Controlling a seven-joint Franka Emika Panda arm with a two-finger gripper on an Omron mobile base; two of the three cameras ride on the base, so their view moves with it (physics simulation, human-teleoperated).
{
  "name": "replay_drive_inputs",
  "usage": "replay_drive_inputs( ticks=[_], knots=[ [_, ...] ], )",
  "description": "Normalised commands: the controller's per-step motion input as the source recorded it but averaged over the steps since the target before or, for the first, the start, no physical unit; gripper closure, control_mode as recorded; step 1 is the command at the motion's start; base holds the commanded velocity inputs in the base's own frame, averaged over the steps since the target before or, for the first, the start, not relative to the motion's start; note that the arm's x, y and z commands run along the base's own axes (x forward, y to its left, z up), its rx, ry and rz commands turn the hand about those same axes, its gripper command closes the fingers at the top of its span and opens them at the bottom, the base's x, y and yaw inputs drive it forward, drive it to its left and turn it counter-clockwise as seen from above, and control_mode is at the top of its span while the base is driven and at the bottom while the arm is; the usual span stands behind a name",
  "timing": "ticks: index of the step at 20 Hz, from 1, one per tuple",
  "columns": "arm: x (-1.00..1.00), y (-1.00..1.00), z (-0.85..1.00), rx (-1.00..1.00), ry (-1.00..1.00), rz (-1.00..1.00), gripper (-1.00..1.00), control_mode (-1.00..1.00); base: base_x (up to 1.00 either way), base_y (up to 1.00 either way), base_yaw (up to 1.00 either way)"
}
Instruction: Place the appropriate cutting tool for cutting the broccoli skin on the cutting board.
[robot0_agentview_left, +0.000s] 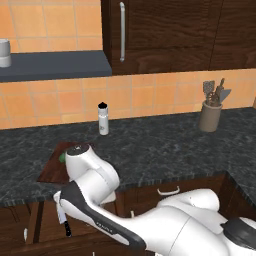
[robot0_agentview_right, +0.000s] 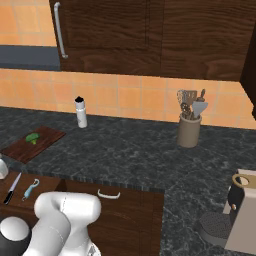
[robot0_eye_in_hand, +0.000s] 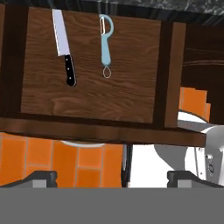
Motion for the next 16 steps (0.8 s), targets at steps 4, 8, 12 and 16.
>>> replay_drive_inputs(
  ticks=[4, 8, 12, 16],
  knots=[
    [0.18, 0.00, -0.44, 0.00, 0.00, -0.05, -1.00, -1.00, 0.00, 0.00, 0.00],
    [0.14, 0.00, -0.46, 0.01, 0.00, -0.03, -1.00, -1.00, 0.00, 0.00, 0.00],
    [0.11, 0.00, -0.46, 0.02, 0.00, -0.05, -1.00, -1.00, 0.00, 0.00, 0.00],
    [0.10, 0.00, -0.44, 0.03, 0.00, -0.06, -1.00, -1.00, 0.00, 0.00, 0.00]
  ],
)
